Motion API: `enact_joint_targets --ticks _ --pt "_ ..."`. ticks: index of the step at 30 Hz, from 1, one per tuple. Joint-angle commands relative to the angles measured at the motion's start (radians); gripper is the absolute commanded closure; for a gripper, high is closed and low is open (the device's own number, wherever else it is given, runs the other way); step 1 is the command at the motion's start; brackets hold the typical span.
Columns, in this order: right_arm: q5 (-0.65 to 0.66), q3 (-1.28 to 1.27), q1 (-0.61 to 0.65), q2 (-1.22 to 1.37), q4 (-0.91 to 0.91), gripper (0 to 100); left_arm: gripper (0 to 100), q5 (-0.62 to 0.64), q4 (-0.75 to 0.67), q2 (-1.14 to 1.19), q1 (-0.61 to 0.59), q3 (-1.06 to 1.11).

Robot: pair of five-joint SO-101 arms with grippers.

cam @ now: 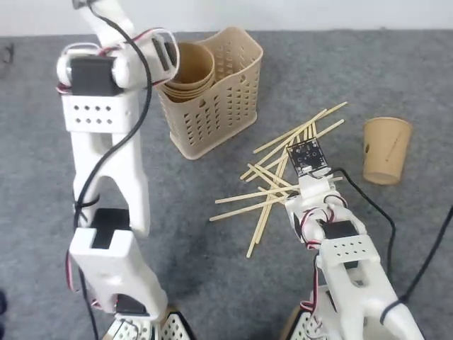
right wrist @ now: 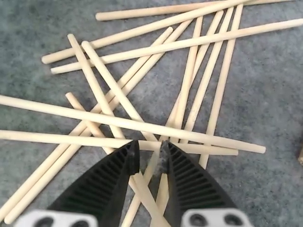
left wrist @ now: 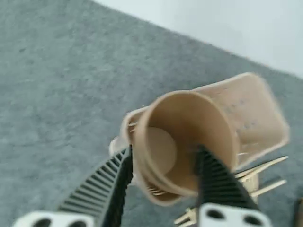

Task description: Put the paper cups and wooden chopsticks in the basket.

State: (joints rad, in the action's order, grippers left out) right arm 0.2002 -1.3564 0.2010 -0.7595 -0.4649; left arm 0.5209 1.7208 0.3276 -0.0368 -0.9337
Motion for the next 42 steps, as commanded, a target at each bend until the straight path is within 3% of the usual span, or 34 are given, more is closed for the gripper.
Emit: enact_joint_targets --ticks 1,11,16,20,24,27,35,42 --pt "0.012 0.003 0.008 -0.015 0.012 90.9 76 -0.069 0.002 -0.006 -0.025 0.048" --pt "0.012 0.003 0.005 -0.015 0.010 91.1 76 -0.074 -0.218 -0.006 -0.028 0.363" --pt "0.012 0.003 0.008 -0.015 0.010 91.1 76 -0.078 -0.230 -0.006 -0.029 0.476" --pt "0.012 0.003 0.008 -0.015 0.010 91.1 76 -0.153 -0.230 -0.006 -0.029 0.493" --pt "0.012 0.003 0.008 -0.015 0.010 91.2 84 -0.163 -0.230 -0.011 -0.031 0.487" --pt "0.012 0.003 0.008 -0.015 0.010 91.2 98 -0.189 -0.232 -0.015 -0.041 0.463" --pt "0.012 0.003 0.008 -0.015 0.010 91.2 99 -0.299 -0.155 -0.015 -0.149 0.371" --pt "0.012 0.003 0.008 -0.015 0.012 91.2 99 -0.411 0.040 -0.008 -0.298 0.050"
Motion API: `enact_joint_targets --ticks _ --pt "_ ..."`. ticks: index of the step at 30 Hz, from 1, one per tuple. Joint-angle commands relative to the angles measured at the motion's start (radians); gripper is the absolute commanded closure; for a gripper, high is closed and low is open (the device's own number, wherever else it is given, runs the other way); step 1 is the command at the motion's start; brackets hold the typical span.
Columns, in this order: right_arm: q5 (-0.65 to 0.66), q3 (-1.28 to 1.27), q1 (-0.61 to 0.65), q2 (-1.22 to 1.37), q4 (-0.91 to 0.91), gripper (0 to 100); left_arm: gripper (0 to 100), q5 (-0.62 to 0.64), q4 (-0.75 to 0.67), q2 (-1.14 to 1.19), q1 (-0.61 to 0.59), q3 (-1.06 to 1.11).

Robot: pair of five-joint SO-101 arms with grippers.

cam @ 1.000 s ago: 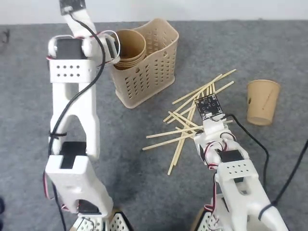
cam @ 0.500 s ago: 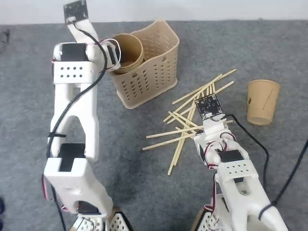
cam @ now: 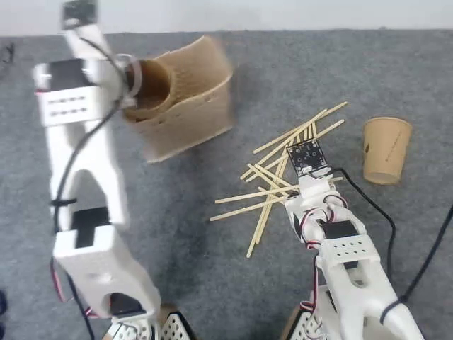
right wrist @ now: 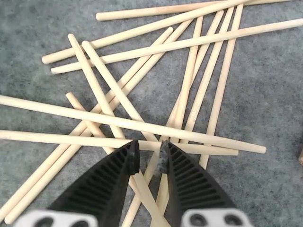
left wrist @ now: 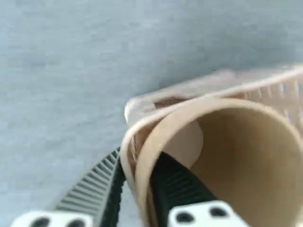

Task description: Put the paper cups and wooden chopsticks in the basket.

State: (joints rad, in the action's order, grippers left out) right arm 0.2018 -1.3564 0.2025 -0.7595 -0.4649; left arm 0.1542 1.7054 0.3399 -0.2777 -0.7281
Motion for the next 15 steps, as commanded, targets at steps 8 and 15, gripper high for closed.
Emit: enact_joint_targets --ticks 8,15 --pt "0.011 0.003 0.007 -0.015 0.012 91.2 99 -0.112 0.054 -0.029 -0.143 -0.005" --pt "0.011 0.003 0.007 -0.015 0.012 91.2 88 -0.112 0.051 -0.051 -0.178 -0.002"
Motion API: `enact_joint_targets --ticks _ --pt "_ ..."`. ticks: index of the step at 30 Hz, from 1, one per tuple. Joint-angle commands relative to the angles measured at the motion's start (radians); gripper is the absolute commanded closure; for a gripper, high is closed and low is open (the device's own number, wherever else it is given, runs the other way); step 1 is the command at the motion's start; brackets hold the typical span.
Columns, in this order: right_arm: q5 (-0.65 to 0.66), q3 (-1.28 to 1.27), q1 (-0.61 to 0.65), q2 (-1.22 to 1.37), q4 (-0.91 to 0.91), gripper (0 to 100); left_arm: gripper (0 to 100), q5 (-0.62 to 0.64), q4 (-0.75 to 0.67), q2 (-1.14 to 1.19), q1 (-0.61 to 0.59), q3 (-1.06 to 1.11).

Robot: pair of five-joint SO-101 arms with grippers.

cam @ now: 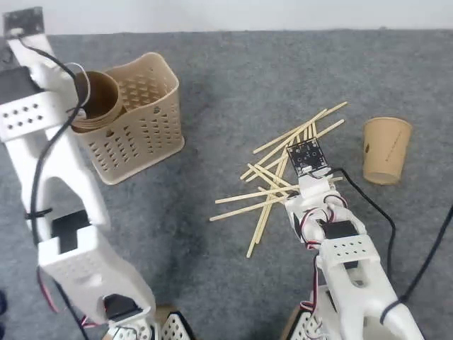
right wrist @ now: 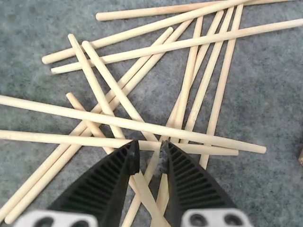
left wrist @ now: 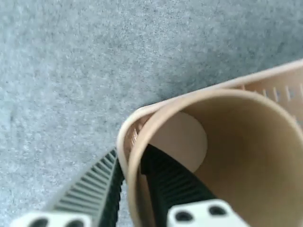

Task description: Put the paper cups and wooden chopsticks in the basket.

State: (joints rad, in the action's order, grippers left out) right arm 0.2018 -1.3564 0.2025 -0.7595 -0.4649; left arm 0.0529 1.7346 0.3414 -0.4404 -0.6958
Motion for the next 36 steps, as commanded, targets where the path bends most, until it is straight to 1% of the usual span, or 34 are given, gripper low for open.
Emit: enact_joint_targets --ticks 1,3,4,8,12,14,15,17,20,23,27,30,31,33,36 --pt "0.011 0.003 0.007 -0.015 0.012 91.2 83 -0.008 0.021 -0.064 -0.028 -0.051" --pt "0.011 0.003 0.007 -0.015 0.012 91.2 75 -0.012 0.021 -0.098 -0.046 -0.094" --pt "0.011 0.003 0.007 -0.015 0.012 91.2 72 -0.014 0.020 -0.117 -0.058 -0.116" --pt "0.011 0.003 0.007 -0.015 0.012 91.2 71 -0.014 0.017 -0.192 -0.101 -0.232" --pt "0.011 0.003 0.007 -0.015 0.012 91.2 71 -0.014 0.017 -0.252 -0.107 -0.371" --pt "0.011 0.003 0.005 -0.015 0.010 91.2 71 -0.012 0.015 -0.278 -0.097 -0.470" --pt "0.011 0.003 -0.001 -0.024 0.010 91.2 71 -0.011 0.015 -0.287 -0.071 -0.518" --pt "0.008 0.006 -0.033 -0.025 0.008 91.2 71 -0.006 0.023 -0.302 0.032 -0.558" --pt "0.003 0.026 -0.131 -0.038 0.008 91.2 71 -0.003 0.023 -0.334 0.184 -0.444" --pt "-0.014 0.025 -0.209 -0.093 0.007 91.2 71 0.049 0.021 -0.377 0.328 -0.272" --pt "-0.146 0.003 -0.289 -0.219 -0.036 91.2 71 0.074 0.017 -0.414 0.517 -0.082" --pt "-0.206 -0.035 -0.366 -0.343 -0.051 91.2 71 0.066 0.009 -0.414 0.657 0.067" --pt "-0.224 -0.055 -0.387 -0.389 -0.053 91.3 71 0.043 -0.011 -0.414 0.697 0.131" --pt "-0.255 -0.098 -0.414 -0.486 -0.053 91.3 71 -0.043 -0.078 -0.416 0.772 0.275" --pt "-0.264 -0.166 -0.427 -0.628 -0.053 91.3 71 -0.140 -0.203 -0.416 0.858 0.507"
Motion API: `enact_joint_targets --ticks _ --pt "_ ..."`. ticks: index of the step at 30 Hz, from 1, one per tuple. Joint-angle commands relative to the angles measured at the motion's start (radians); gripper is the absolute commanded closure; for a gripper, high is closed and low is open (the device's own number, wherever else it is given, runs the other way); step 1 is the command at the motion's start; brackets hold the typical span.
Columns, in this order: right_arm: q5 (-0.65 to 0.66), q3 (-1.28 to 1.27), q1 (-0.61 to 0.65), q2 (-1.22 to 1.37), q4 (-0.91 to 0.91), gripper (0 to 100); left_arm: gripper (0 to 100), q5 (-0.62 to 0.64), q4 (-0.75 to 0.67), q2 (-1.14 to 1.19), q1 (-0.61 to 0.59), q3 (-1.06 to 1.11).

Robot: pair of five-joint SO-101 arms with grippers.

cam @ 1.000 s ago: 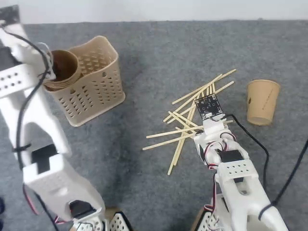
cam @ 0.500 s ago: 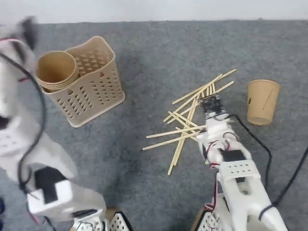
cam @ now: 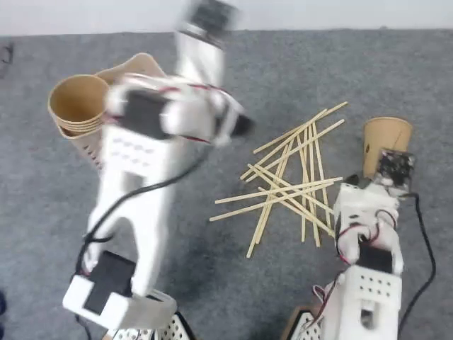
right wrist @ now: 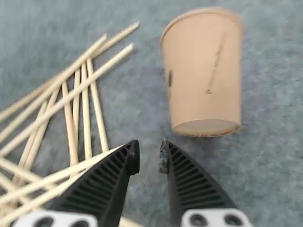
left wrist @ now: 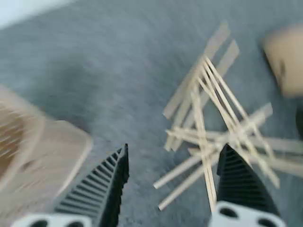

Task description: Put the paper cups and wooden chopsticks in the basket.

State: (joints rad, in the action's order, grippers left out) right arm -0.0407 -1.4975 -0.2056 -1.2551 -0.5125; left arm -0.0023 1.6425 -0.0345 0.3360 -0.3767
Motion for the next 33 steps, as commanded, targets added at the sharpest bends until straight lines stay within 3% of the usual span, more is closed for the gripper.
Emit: enact_joint_targets --ticks 1,8,15,23,28,33 --pt "-0.018 -0.046 -0.021 -0.177 -0.005 91.3 71 -0.104 -0.167 -0.040 0.098 0.266" --pt "-0.021 -0.083 -0.015 -0.326 -0.096 91.3 71 -0.124 -0.525 -0.043 0.166 0.679" --pt "-0.015 -0.087 0.013 -0.325 -0.094 90.9 71 -0.201 -0.760 -0.037 0.196 0.848" --pt "-0.015 -0.087 0.018 -0.325 -0.094 90.9 71 -0.210 -0.868 0.147 0.199 0.855" --pt "-0.015 -0.101 0.018 -0.325 -0.065 90.9 71 -0.212 -0.776 0.216 0.239 0.762" --pt "-0.015 -0.107 0.019 -0.325 -0.054 90.9 71 -0.207 -0.809 0.239 0.295 0.756"
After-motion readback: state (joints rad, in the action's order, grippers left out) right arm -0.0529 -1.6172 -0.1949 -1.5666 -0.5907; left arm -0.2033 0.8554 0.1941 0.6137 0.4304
